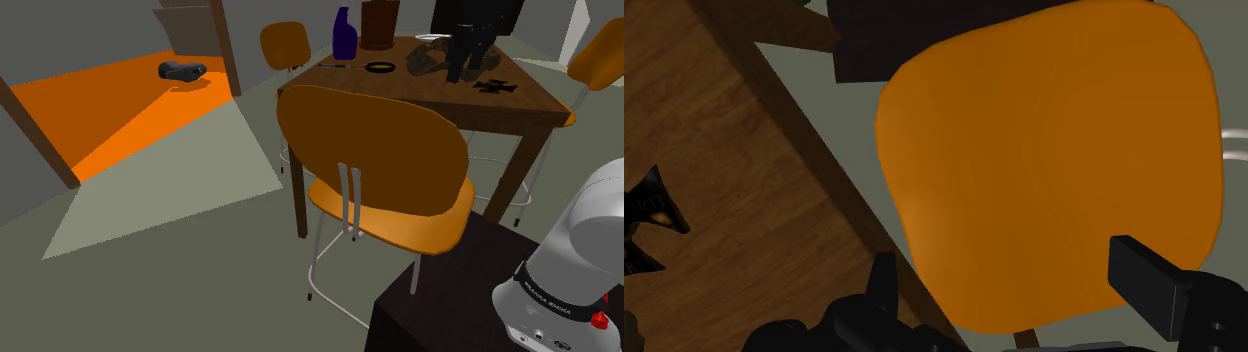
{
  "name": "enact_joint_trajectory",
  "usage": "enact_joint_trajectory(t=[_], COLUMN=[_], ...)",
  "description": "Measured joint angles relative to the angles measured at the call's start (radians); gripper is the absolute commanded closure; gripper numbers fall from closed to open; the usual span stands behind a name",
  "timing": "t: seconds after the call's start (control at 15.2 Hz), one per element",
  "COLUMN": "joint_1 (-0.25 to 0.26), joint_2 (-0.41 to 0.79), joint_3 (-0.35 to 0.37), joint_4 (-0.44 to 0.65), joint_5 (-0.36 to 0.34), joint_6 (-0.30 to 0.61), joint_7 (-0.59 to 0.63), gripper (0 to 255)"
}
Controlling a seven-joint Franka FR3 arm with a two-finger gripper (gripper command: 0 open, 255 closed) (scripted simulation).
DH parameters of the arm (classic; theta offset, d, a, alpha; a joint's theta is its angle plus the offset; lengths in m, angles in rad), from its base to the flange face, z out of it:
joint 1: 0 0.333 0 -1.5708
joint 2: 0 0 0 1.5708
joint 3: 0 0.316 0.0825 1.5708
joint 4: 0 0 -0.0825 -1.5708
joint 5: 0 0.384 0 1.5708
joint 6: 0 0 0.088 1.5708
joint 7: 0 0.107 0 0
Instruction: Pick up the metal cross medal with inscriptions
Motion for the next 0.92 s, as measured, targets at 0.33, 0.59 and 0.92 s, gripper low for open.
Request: enact_joint_trajectory(t=[0.33,0.59,0.92], joint_1=[-0.011,-0.025,-0.033], joint_2=[0.026,0.071,0.172], joint_3=[-0.072,-0.172,-0.297], joint_4=[0.012,0.032,0.101], joint_5=[-0.038,-0.087,-0.131], joint_6=[0.01,0.033,0.065], joint_7=[-0.087,-0.209,-0.362], gripper=[0,0,0])
